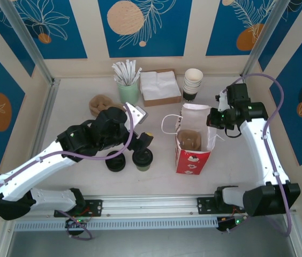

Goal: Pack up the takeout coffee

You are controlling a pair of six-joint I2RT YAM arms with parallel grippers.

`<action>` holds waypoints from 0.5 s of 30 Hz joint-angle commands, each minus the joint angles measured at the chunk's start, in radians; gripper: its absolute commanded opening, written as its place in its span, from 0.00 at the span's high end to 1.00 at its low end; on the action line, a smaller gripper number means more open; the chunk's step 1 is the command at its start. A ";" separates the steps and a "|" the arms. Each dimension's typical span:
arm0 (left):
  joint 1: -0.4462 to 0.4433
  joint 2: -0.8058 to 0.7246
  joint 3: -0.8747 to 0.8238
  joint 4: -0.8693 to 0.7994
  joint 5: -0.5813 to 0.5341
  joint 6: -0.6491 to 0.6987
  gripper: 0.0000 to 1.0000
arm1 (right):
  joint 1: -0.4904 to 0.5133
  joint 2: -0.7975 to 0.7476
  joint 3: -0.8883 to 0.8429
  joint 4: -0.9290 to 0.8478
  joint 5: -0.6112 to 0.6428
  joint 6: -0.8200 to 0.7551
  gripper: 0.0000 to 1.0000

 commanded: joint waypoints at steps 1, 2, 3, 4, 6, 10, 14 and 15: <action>0.011 0.005 0.030 0.036 -0.018 0.020 0.11 | 0.029 -0.106 -0.039 0.064 -0.056 0.045 1.00; 0.011 0.006 0.029 0.040 -0.027 0.020 0.11 | 0.037 -0.131 -0.052 0.078 -0.056 0.054 1.00; 0.012 0.006 0.028 0.046 -0.040 0.019 0.11 | 0.046 -0.159 -0.066 0.090 -0.056 0.063 1.00; 0.012 0.005 0.025 0.055 -0.057 0.017 0.11 | 0.055 -0.185 -0.080 0.103 -0.058 0.070 1.00; 0.014 -0.005 0.015 0.082 -0.092 0.018 0.10 | 0.074 -0.237 -0.102 0.124 -0.056 0.082 1.00; 0.017 -0.031 -0.013 0.140 -0.163 0.021 0.10 | 0.108 -0.331 -0.136 0.157 -0.049 0.095 1.00; 0.019 -0.046 -0.029 0.165 -0.184 0.026 0.10 | 0.129 -0.398 -0.159 0.180 -0.054 0.098 1.00; 0.020 -0.050 -0.033 0.168 -0.186 0.025 0.10 | 0.133 -0.414 -0.165 0.188 -0.058 0.100 1.00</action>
